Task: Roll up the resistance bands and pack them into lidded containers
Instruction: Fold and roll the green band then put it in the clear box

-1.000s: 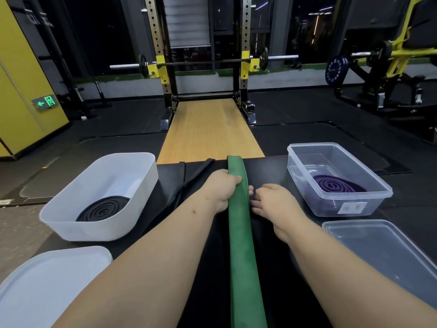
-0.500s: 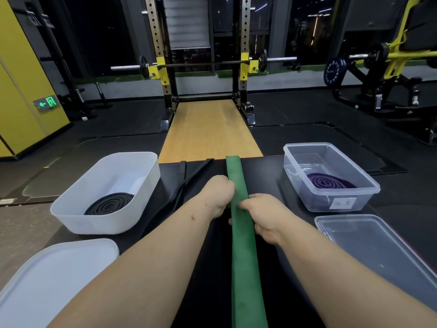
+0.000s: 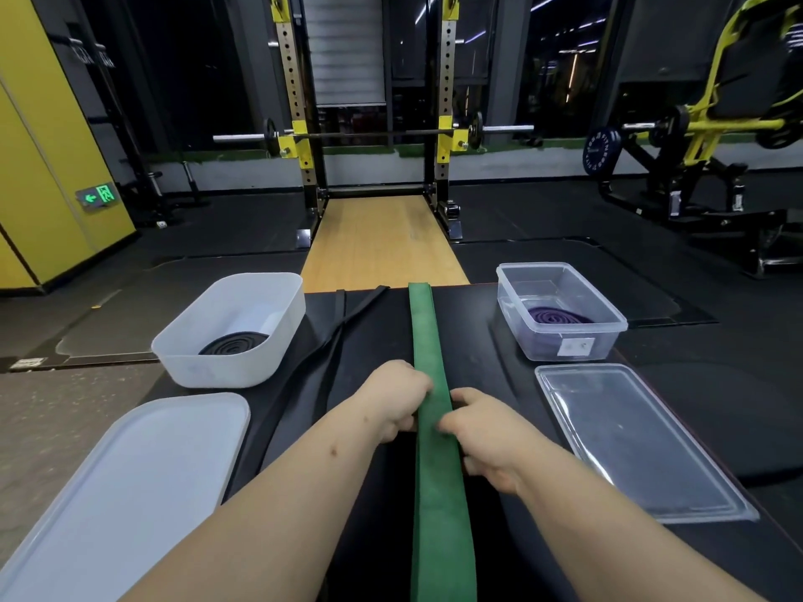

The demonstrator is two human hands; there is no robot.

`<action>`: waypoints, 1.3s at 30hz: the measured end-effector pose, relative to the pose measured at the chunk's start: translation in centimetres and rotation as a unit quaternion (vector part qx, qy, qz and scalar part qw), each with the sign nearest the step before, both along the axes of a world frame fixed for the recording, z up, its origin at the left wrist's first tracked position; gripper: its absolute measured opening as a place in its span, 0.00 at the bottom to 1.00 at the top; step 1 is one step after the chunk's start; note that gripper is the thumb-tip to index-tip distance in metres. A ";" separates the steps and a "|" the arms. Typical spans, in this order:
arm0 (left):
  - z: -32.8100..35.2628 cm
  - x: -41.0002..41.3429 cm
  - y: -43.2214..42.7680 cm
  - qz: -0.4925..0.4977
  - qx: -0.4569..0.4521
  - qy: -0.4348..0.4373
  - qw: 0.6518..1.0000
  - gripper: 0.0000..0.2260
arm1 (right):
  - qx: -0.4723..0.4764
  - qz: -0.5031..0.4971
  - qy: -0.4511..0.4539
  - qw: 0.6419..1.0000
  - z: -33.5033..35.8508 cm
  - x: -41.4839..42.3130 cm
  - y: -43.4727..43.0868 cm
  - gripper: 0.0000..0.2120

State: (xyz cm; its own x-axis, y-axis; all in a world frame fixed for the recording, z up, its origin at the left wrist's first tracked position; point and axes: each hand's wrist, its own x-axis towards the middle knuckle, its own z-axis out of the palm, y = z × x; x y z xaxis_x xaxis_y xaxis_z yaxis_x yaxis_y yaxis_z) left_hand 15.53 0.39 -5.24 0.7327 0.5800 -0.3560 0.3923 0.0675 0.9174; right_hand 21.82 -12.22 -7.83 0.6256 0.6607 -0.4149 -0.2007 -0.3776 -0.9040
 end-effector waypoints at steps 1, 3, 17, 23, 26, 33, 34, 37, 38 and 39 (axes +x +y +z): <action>-0.1 -0.3 -0.3 0.005 0.003 0.002 1.000 0.12 | 0.002 -0.005 -0.006 1.000 -0.1 -0.3 -0.2 0.20; -0.3 -0.6 -0.8 0.010 0.034 -0.002 0.999 0.12 | 0.012 -0.023 -0.024 0.999 -0.4 -0.4 -0.2 0.19; 0.5 -3.2 -2.9 0.023 0.118 -0.002 0.993 0.14 | 0.001 -0.015 -0.033 0.999 0.8 -1.7 -1.9 0.25; 0.2 -8.2 -6.5 -0.012 0.145 0.007 0.989 0.13 | -0.014 0.016 -0.072 0.997 1.3 -5.4 -5.9 0.25; -0.5 -10.2 -7.8 -0.017 0.172 0.011 0.985 0.14 | -0.005 0.011 -0.087 0.996 1.6 -6.8 -7.3 0.20; -1.1 -12.9 -10.2 -0.009 0.198 0.003 0.980 0.14 | -0.040 0.017 -0.212 0.976 0.7 -8.6 -9.0 0.15; -1.2 -13.1 -10.5 -0.015 0.211 0.011 0.977 0.15 | -0.059 0.021 -0.246 0.967 0.7 -8.9 -9.2 0.15; -1.4 -13.6 -11.1 -0.019 0.261 0.026 0.965 0.18 | -0.069 0.020 -0.292 0.954 0.5 -9.4 -9.6 0.11; -1.4 -13.8 -11.3 -0.015 0.282 0.029 0.959 0.18 | -0.066 0.017 -0.300 0.951 0.6 -9.6 -9.7 0.10; -1.3 -13.9 -11.4 -0.011 0.308 0.035 0.951 0.17 | -0.064 0.014 -0.306 0.950 0.6 -9.6 -9.8 0.09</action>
